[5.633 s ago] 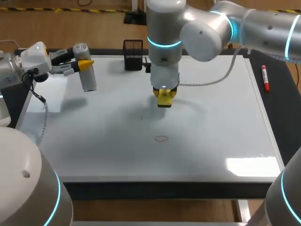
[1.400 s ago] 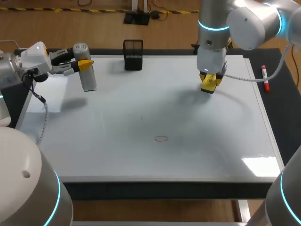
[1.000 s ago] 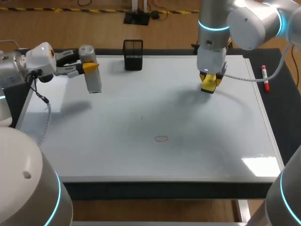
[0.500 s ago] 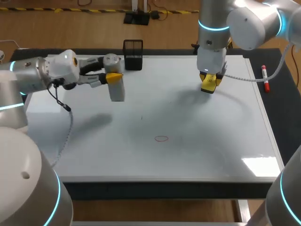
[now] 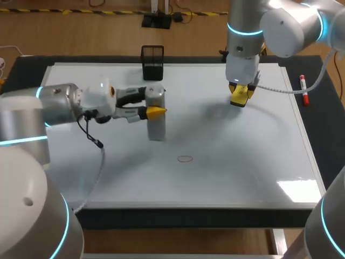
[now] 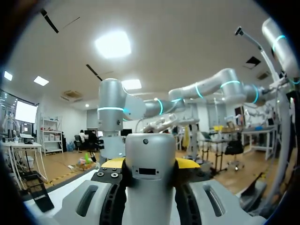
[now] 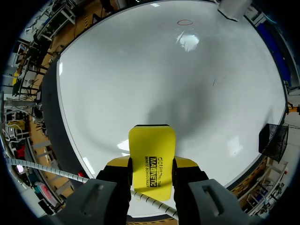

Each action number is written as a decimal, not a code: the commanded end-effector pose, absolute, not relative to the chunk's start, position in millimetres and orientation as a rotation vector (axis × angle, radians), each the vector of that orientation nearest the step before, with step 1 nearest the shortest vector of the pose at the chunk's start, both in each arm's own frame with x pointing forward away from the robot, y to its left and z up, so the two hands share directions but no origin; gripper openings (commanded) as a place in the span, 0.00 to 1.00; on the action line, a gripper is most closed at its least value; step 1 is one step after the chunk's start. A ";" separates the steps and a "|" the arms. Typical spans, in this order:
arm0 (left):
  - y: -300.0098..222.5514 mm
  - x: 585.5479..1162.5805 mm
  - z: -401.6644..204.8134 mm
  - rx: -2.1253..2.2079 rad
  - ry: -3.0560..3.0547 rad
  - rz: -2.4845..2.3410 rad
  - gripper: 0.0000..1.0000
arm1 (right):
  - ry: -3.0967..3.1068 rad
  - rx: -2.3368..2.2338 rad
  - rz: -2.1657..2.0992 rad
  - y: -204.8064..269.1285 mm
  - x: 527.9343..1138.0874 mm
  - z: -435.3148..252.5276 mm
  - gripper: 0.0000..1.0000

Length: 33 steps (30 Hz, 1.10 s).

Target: Pick up the inspection probe, press it on each red-marked spot on the whiteboard one by one, put down the probe, pick up the eraser, and wipe off all the red marks.

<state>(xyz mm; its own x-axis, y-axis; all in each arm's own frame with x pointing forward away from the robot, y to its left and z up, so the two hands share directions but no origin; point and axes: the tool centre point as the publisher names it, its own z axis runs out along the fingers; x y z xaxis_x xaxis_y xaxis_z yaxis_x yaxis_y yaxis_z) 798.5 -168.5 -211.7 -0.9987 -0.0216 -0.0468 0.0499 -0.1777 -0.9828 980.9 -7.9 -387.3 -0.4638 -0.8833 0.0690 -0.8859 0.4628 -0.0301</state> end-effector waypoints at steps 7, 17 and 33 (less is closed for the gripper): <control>-207.2 780.8 -232.9 0.041 1.981 -2.444 0.00 | -2.647 1.604 0.099 -8.3 981.4 -386.4 0.00; -225.7 775.8 -244.0 0.065 1.982 -2.463 0.00 | -2.647 1.604 0.099 -8.3 981.4 -386.4 0.00; -238.0 778.0 -260.8 0.068 1.968 -2.474 0.00 | -2.647 1.604 0.099 -8.3 981.4 -386.4 0.00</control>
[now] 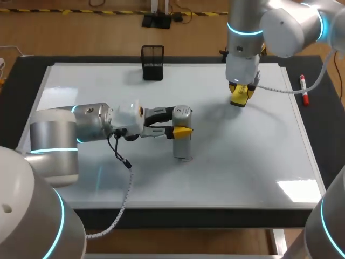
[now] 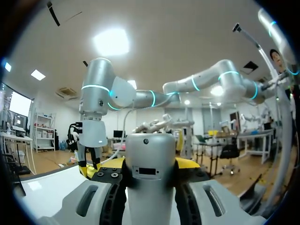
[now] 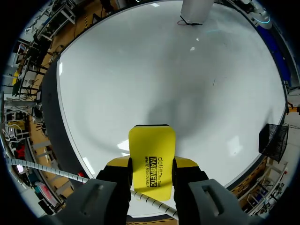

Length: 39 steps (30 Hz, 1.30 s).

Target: Pick up the inspection probe, press it on each red-marked spot on the whiteboard one by one, put down the probe, pick up the eraser, and wipe off all the red marks.

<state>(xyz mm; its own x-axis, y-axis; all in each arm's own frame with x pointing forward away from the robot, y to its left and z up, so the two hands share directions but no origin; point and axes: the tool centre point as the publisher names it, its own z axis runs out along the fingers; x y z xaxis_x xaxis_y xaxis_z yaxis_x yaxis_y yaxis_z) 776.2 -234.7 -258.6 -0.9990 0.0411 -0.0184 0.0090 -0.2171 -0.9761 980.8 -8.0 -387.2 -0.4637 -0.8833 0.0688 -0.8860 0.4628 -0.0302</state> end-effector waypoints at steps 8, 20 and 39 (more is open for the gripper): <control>-244.3 771.8 -262.2 -0.082 -1.952 2.437 0.00 | -2.647 1.604 0.099 -8.3 981.4 -386.4 0.00; -245.3 768.7 -269.0 -0.121 -1.974 2.438 0.00 | -2.647 1.604 0.099 -8.3 981.4 -386.4 0.00; -248.5 761.1 -274.6 -0.210 -2.126 2.323 0.00 | -2.647 1.604 0.099 -8.3 981.4 -386.4 0.00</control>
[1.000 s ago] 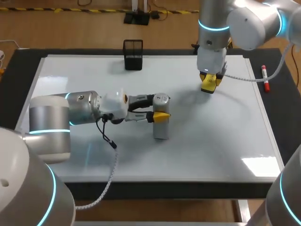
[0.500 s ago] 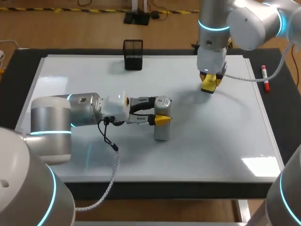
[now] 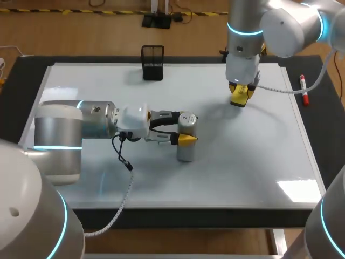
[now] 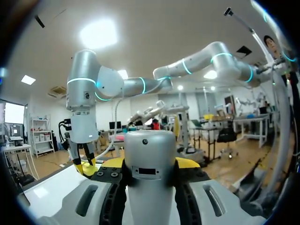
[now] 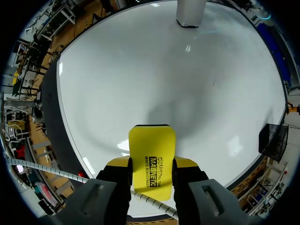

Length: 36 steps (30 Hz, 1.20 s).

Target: Pick up the inspection probe, press it on each red-marked spot on the whiteboard one by one, put down the probe, pick up the eraser, and wipe off all the red marks.

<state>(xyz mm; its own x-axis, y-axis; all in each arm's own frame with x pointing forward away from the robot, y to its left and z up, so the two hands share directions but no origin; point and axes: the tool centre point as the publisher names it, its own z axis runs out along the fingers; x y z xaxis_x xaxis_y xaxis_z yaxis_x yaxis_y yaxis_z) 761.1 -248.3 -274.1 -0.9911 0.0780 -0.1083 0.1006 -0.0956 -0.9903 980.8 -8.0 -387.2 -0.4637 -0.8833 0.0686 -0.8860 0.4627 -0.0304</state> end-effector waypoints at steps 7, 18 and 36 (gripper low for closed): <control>-248.6 760.7 -275.8 0.209 2.115 -2.297 0.00 | -2.647 1.604 0.099 -8.3 981.4 -386.4 0.00; -243.7 764.4 -266.2 0.227 2.092 -2.303 0.00 | -2.647 1.604 0.099 -8.3 981.4 -386.4 0.00; -141.9 834.2 -214.4 0.095 1.920 -2.250 0.00 | -2.647 1.604 0.099 -8.3 981.4 -386.4 0.00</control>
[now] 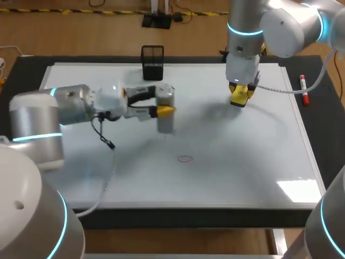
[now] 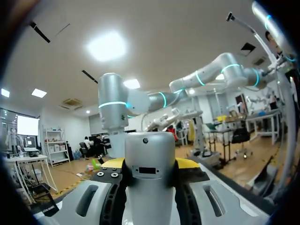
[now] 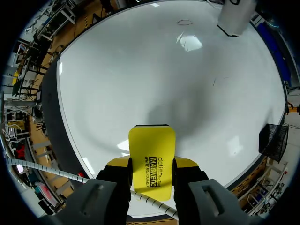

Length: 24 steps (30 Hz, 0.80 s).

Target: Pick up the inspection probe, press it on each red-marked spot on the whiteboard one by one, put down the probe, pick up the eraser, and wipe off all the red marks.

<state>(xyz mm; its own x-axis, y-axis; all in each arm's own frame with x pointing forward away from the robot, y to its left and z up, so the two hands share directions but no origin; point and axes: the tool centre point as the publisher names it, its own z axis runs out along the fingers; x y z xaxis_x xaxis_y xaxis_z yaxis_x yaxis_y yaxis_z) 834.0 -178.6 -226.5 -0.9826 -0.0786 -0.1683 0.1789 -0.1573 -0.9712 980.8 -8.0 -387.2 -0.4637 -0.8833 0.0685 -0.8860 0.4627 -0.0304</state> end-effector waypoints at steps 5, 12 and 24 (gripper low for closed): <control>-106.5 852.9 -216.2 0.080 1.920 -2.233 0.00 | -2.647 1.604 0.099 -8.3 981.4 -386.4 0.00; -62.5 875.0 -220.3 -0.030 1.864 -2.247 0.00 | -2.647 1.604 0.099 -8.3 981.4 -386.4 0.00; -20.5 892.7 -218.9 -0.105 1.814 -2.251 0.00 | -2.647 1.604 0.099 -8.3 981.4 -386.4 0.00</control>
